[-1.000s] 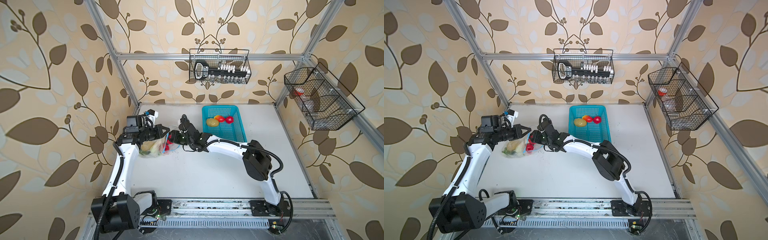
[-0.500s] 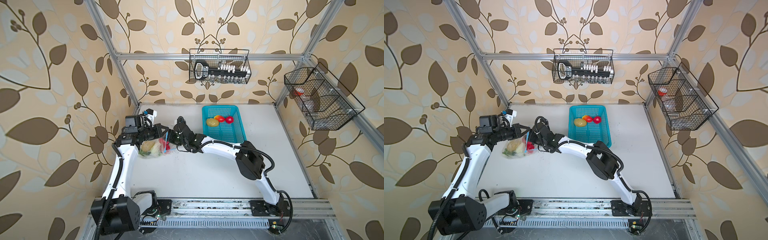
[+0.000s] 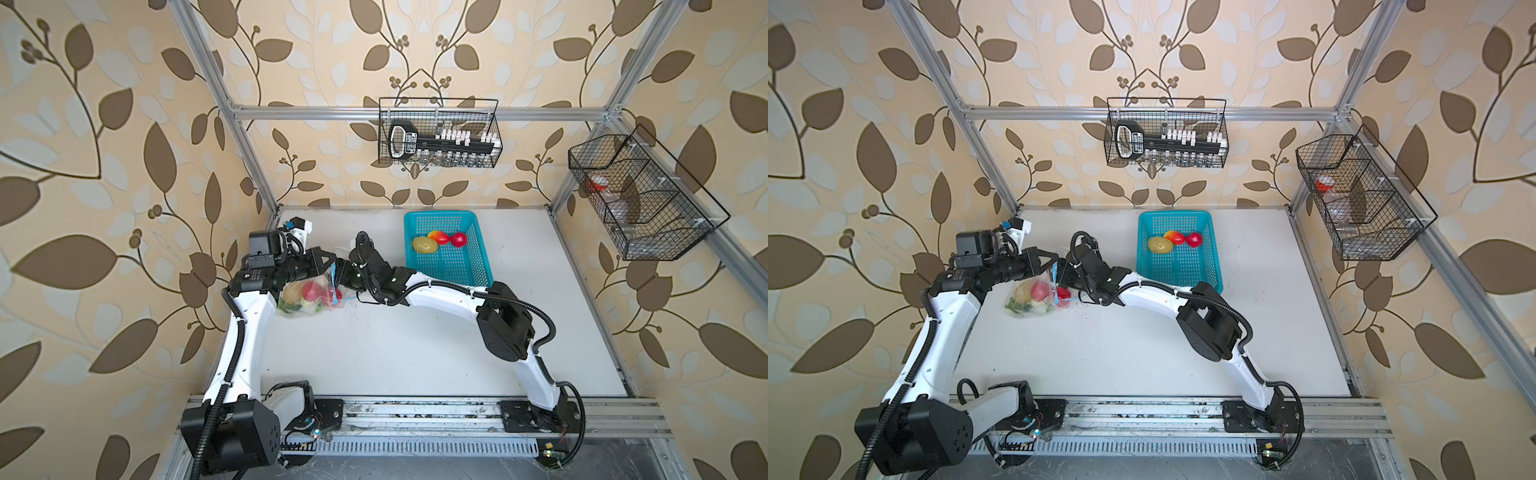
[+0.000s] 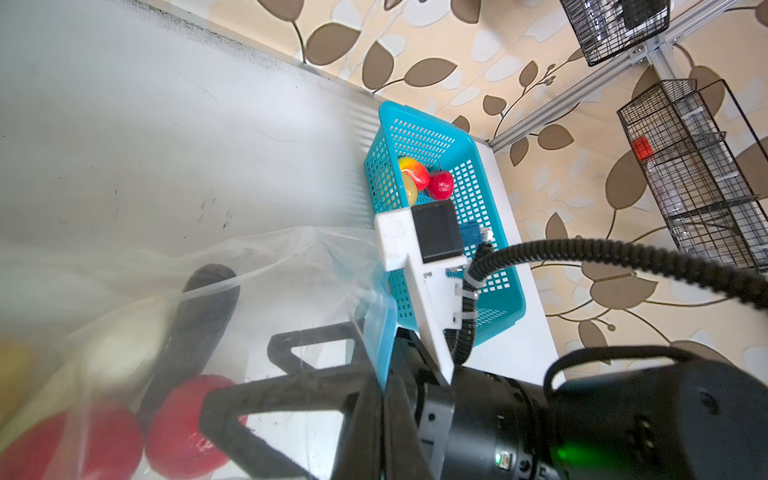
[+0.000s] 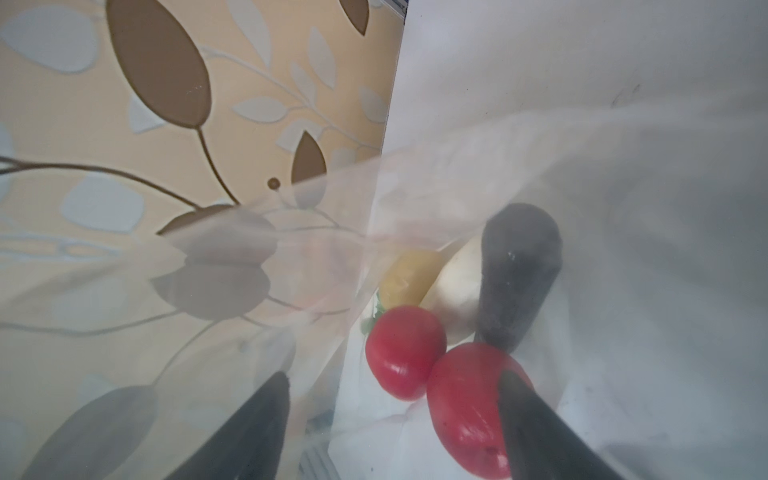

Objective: Place the food in the zip-top bag and seal the zipper
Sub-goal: 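Lower the red radish into the bag opening held by the left gripper, then open the right gripper to release the radish inside the bag, then raise the right gripper out of the bag and move over the basket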

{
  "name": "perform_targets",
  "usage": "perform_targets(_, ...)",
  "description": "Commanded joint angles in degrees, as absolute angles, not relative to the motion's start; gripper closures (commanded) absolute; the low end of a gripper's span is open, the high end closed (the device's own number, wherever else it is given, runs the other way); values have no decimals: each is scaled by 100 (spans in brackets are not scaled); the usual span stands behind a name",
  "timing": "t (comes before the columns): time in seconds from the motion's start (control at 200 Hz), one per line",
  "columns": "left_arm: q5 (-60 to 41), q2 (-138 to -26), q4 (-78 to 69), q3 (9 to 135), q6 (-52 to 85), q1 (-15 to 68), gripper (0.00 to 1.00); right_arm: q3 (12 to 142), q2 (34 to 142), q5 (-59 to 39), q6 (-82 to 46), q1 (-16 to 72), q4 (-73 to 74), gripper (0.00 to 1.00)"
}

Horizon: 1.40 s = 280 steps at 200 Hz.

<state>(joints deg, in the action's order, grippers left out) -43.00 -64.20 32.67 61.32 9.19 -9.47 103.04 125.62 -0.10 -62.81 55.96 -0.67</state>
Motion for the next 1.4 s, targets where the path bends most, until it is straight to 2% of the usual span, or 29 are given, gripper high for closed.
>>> perform_targets(0.0, -4280, -6302, 3169, 6170, 815, -997, 100, 10222, 12170, 35, -6242, 5627, -8, 29)
perform_targets(0.24, -4203, -6275, 3145, 6118, 744, -1020, 100, 10186, 11984, 201, -6172, 5639, -264, 41)
perform_targets(0.365, -4192, -6310, 3133, 6096, 734, -1037, 100, 9928, 11791, 332, -6165, 5620, -301, 43)
perform_targets(0.8, -4236, -6345, 3122, 6038, 741, -1209, 100, 9338, 10988, 417, -5860, 5459, -385, 41)
perform_targets(1.155, -4325, -6372, 3089, 5994, 756, -1350, 100, 8446, 10190, 542, -5573, 5188, -584, 35)
perform_targets(1.395, -4324, -6346, 3108, 6012, 733, -1366, 100, 8215, 10041, 461, -5549, 4898, -631, 33)
